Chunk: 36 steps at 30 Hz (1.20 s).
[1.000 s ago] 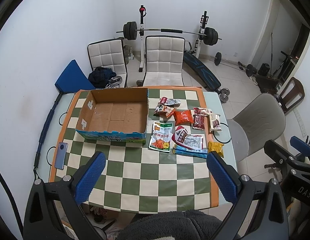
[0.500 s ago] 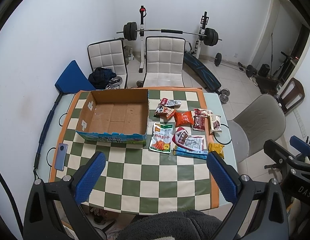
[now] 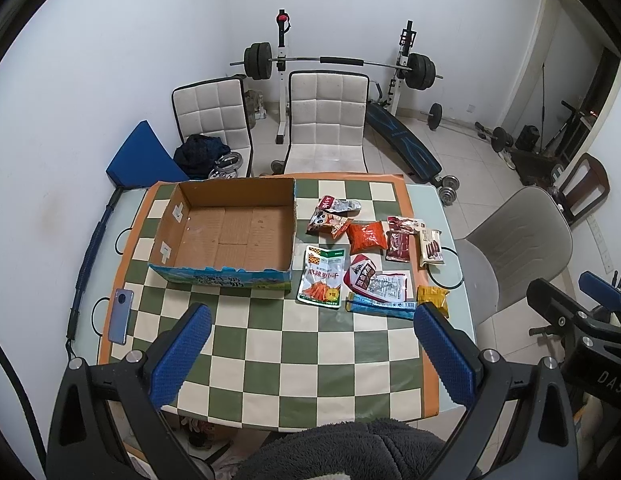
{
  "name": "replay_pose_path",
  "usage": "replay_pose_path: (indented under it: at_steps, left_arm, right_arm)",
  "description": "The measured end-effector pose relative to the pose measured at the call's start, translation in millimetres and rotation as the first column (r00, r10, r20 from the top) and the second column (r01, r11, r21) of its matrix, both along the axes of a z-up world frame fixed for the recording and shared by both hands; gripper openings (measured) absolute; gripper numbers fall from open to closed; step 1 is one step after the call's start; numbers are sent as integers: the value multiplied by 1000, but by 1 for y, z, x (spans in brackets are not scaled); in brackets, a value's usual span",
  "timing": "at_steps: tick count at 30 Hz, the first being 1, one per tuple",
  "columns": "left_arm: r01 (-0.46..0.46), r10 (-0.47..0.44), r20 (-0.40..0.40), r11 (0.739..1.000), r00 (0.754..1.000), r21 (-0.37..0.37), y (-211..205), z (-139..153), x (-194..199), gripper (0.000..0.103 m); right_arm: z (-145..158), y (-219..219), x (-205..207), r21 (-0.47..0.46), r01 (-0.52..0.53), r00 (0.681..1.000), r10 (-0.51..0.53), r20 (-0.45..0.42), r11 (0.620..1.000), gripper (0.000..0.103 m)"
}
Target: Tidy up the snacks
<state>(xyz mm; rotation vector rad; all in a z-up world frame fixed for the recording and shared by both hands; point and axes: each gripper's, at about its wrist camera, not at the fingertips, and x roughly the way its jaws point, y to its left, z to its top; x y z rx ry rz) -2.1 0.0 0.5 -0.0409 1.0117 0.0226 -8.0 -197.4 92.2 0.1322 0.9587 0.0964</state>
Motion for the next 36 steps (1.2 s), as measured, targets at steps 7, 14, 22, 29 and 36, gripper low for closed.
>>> replay_pose_path:
  at_steps: [7, 14, 22, 29, 36]
  left_arm:
    - [-12, 12, 0, 1000, 1000, 3, -12, 4, 14, 103]
    - [-9, 12, -124, 1000, 992, 26, -24, -68, 95, 103]
    - [-59, 90, -274, 991, 957, 120, -20, -166, 133, 103]
    - [-108, 181, -346, 969, 921, 221, -12, -243, 146, 101]
    - [-118, 217, -379, 956, 900, 268, -9, -281, 159, 99]
  right_arm:
    - [-5, -9, 25, 46, 27, 999, -26, -32, 999, 103]
    - [-71, -66, 72, 118, 151, 980, -133, -145, 981, 103]
    - [-211, -57, 160, 33, -85, 958, 91, -274, 996, 103]
    - [-341, 31, 235, -56, -488, 814, 431, -390, 871, 103]
    - [-422, 100, 270, -51, -703, 635, 594, -494, 709, 103]
